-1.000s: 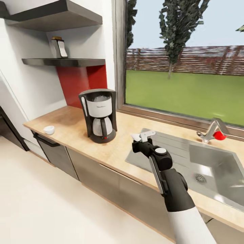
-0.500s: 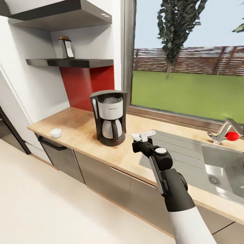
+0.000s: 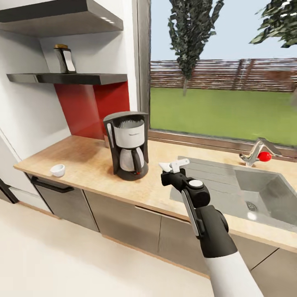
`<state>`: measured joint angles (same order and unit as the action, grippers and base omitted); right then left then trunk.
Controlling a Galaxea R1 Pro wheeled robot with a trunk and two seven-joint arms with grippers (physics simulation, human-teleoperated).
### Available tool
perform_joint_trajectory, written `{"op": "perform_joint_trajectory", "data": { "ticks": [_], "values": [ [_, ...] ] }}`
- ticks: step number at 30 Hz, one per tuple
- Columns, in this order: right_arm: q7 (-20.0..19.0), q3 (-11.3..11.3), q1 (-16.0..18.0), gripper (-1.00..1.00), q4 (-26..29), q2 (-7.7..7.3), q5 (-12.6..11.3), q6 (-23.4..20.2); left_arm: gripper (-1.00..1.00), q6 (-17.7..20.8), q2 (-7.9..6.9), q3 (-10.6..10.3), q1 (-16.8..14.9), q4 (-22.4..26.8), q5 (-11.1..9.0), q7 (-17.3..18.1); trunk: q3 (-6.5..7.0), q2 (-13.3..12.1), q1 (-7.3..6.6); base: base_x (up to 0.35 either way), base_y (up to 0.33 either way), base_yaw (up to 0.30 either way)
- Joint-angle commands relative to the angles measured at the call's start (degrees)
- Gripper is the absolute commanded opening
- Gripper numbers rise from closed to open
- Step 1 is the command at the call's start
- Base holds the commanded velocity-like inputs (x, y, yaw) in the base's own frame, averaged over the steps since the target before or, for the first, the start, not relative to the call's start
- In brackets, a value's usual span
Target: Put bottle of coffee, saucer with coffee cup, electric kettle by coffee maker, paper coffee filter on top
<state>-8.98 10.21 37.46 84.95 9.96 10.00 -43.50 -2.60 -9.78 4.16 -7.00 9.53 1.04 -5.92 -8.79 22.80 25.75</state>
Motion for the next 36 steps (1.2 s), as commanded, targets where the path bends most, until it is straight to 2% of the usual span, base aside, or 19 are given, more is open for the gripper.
{"op": "perform_joint_trajectory", "data": {
  "ticks": [1,13,31,36],
  "values": [
    [-0.43,-0.02,0.07,-1.00,0.04,0.04,0.55,-0.27,1.00,-0.21,0.02,0.41,-0.03,-0.03,0.10,0.03,-0.09,0.12,0.03,0.000,0.088,-0.278],
    [-0.44,-0.02,0.07,-1.00,0.04,0.04,0.55,-0.27,1.00,-0.30,0.02,0.41,-0.03,0.00,0.10,0.03,0.34,0.12,0.03,0.000,0.015,-0.253],
    [-0.43,-0.19,0.07,-1.00,0.21,0.04,0.63,-0.27,1.00,-0.30,-0.07,0.32,-0.02,-0.07,0.10,0.03,0.38,0.12,0.03,0.000,0.001,-0.012],
    [-0.43,-0.18,0.07,-1.00,0.14,0.04,0.57,-0.27,1.00,-0.30,-0.07,0.24,-0.03,-0.10,0.18,0.03,0.46,0.12,0.03,0.000,0.208,-0.088]
  ]
}}
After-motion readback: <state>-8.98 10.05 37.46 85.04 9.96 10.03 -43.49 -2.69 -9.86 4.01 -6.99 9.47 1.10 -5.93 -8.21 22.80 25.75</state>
